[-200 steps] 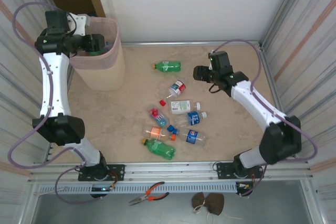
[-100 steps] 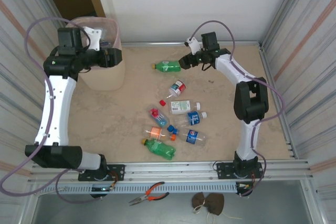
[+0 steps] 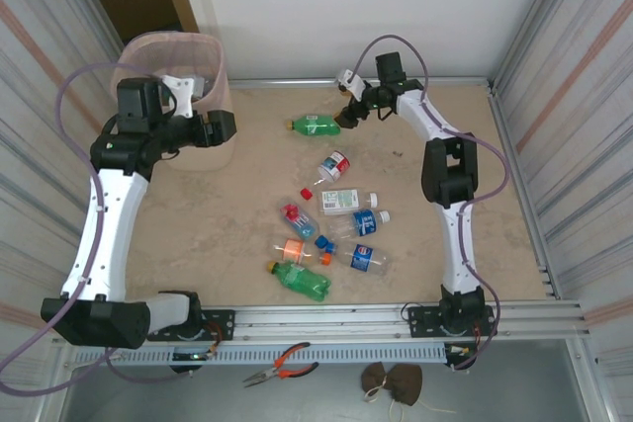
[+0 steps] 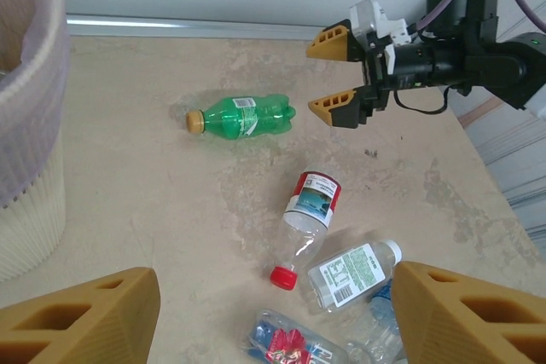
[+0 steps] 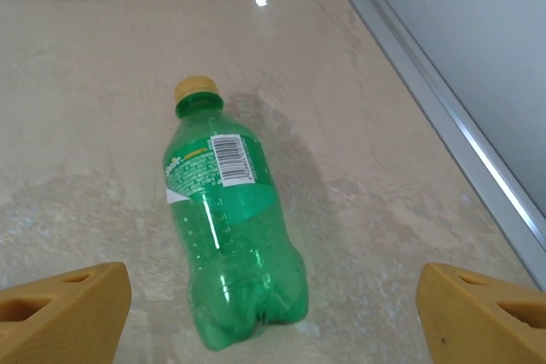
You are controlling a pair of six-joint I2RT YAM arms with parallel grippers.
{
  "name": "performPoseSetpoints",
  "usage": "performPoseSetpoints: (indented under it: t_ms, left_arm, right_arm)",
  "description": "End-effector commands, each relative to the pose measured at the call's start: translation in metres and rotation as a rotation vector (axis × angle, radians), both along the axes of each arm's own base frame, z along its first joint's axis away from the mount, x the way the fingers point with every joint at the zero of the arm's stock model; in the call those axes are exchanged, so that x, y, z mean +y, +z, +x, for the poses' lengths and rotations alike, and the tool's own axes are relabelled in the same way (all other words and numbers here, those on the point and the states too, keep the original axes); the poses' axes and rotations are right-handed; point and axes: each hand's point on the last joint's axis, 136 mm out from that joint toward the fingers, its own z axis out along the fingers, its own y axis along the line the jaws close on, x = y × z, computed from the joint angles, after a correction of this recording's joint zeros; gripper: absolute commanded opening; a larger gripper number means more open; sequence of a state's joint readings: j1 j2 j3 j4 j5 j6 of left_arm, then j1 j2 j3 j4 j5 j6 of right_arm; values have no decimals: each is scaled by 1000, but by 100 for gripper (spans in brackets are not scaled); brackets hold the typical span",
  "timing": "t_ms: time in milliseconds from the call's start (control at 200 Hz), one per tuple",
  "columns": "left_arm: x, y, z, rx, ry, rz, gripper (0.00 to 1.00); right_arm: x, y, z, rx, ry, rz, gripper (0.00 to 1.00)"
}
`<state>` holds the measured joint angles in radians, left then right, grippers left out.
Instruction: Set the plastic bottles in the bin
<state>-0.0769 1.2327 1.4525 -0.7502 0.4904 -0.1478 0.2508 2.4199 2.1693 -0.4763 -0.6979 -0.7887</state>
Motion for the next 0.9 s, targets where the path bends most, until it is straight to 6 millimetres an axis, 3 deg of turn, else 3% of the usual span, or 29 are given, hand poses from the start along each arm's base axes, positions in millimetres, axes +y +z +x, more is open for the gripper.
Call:
performPoseSetpoints:
  t_ms: [0, 496, 731, 897]
  left_arm:
    - [-5, 3, -7, -10, -12, -24, 72]
    - [-7, -2, -11, 6, -5, -31, 71]
    - [-5, -9, -16, 20, 1, -18, 71]
    - [-3, -9, -18, 15, 6, -11, 71]
  right_arm:
    - [12, -14, -7, -15, 110, -13, 88]
    - [25, -75, -5, -10, 191, -118, 89]
    - [27, -96, -9, 29, 197, -129, 82]
    - [25, -96, -5, 22, 181, -133, 72]
